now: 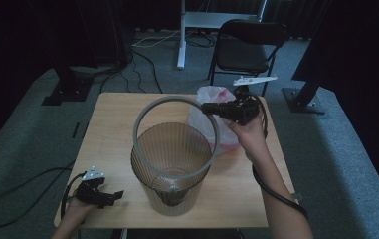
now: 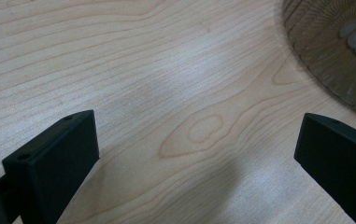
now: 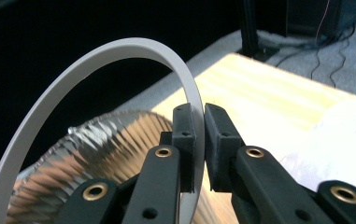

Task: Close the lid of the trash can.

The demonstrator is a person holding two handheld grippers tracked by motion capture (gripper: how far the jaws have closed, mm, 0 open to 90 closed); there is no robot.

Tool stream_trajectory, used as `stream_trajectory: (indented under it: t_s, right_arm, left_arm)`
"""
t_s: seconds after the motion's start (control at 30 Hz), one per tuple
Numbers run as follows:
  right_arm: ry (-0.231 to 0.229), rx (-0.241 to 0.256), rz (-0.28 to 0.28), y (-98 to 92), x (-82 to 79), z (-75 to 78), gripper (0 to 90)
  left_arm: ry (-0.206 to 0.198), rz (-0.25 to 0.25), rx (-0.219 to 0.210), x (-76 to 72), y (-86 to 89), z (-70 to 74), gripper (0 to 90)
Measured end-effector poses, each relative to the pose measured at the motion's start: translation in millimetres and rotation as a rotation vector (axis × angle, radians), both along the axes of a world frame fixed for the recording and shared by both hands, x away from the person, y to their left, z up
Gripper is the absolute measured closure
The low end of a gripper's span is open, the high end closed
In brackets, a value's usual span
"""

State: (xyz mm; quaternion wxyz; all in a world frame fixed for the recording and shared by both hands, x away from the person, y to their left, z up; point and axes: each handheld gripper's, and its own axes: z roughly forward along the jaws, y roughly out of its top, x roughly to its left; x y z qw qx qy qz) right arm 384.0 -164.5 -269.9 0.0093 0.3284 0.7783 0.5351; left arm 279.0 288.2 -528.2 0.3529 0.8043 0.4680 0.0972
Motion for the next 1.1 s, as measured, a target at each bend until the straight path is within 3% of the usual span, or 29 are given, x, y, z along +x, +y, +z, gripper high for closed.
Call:
stream_trajectory:
  t_s: [0.43, 0.57, 0.93, 1.1]
  right_arm:
    - [0.072, -0.057, 0.063, 21.9, 3.2, -26.8, 83.7]
    - [0.091, -0.053, 0.062, 21.8, 5.7, -32.6, 83.7]
    - [0.103, -0.059, 0.068, 24.3, 7.5, -35.6, 83.6]
    - [0.131, -0.067, 0.084, 23.8, 9.0, -36.7, 83.3]
  left_arm:
    - [0.0, -0.004, 0.004, 0.3, -0.4, -0.2, 0.0]
    - [0.001, -0.007, 0.004, 0.1, -0.3, -0.3, 0.0]
    - [0.001, -0.011, 0.01, -0.3, -1.1, -0.6, 0.0]
    - [0.004, -0.019, 0.018, -0.9, -2.5, -0.9, 0.0]
